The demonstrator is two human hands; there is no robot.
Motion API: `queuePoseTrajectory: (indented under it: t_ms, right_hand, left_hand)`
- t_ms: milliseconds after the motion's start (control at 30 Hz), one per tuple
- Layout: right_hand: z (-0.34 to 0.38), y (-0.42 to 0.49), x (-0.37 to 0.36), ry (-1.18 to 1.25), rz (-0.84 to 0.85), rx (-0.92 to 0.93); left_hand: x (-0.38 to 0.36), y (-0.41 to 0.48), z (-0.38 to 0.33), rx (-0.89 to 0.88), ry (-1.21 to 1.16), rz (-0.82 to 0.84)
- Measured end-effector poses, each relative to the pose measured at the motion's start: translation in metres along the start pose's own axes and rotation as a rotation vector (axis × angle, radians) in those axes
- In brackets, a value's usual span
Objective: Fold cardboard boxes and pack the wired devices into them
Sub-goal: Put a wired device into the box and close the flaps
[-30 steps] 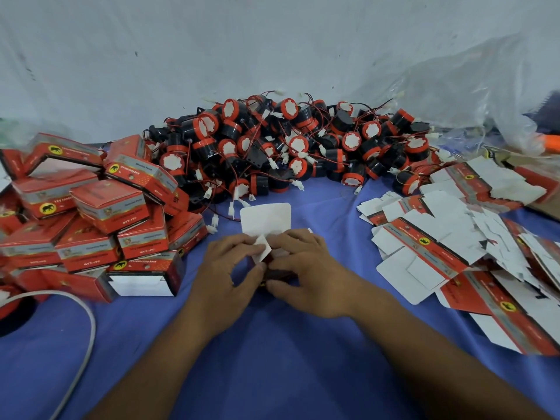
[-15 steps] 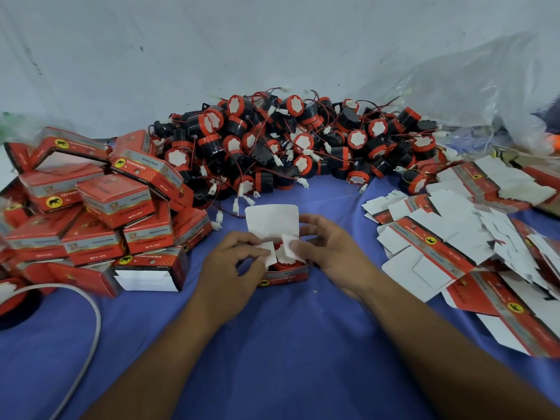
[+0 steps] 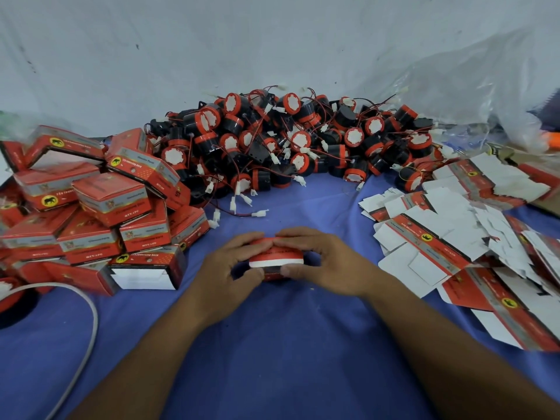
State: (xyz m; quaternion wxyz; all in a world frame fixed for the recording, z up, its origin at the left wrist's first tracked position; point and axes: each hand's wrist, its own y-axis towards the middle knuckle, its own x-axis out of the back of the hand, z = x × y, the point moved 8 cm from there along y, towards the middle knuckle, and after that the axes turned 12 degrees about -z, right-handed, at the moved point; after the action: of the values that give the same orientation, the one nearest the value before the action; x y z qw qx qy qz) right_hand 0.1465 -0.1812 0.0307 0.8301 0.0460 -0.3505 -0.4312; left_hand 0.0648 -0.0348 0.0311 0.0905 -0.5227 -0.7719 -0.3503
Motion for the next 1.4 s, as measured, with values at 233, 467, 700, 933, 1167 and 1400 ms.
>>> queuePoseTrajectory:
  t_ms: [233, 467, 700, 933, 1167, 1400]
  right_hand:
    - [0.002, 0.003, 0.002, 0.183, -0.043, -0.106]
    - [0.009, -0.004, -0.008, -0.034, 0.038, 0.053]
    - [-0.006, -0.004, -0.016, -0.092, 0.123, -0.011]
    - [-0.001, -0.008, -0.02, -0.314, 0.173, 0.149]
    - [0.007, -0.005, -0.017, -0.15, -0.013, 0.183]
    - [-0.003, -0.001, -0.008, 0.159, -0.123, -0.021]
  left_hand:
    - [0.003, 0.001, 0.0, -0.018, -0.08, -0.048]
    - [0.004, 0.001, -0.003, -0.048, -0.043, -0.05]
    - [-0.002, -0.004, -0.014, -0.214, 0.179, 0.063]
    - [-0.007, -0.005, -0.001, -0.189, 0.154, 0.069]
    - [0.006, 0.003, 0.013, -0.002, 0.001, -0.087]
    - [0.006, 0.003, 0.019, 0.141, -0.168, -0.021]
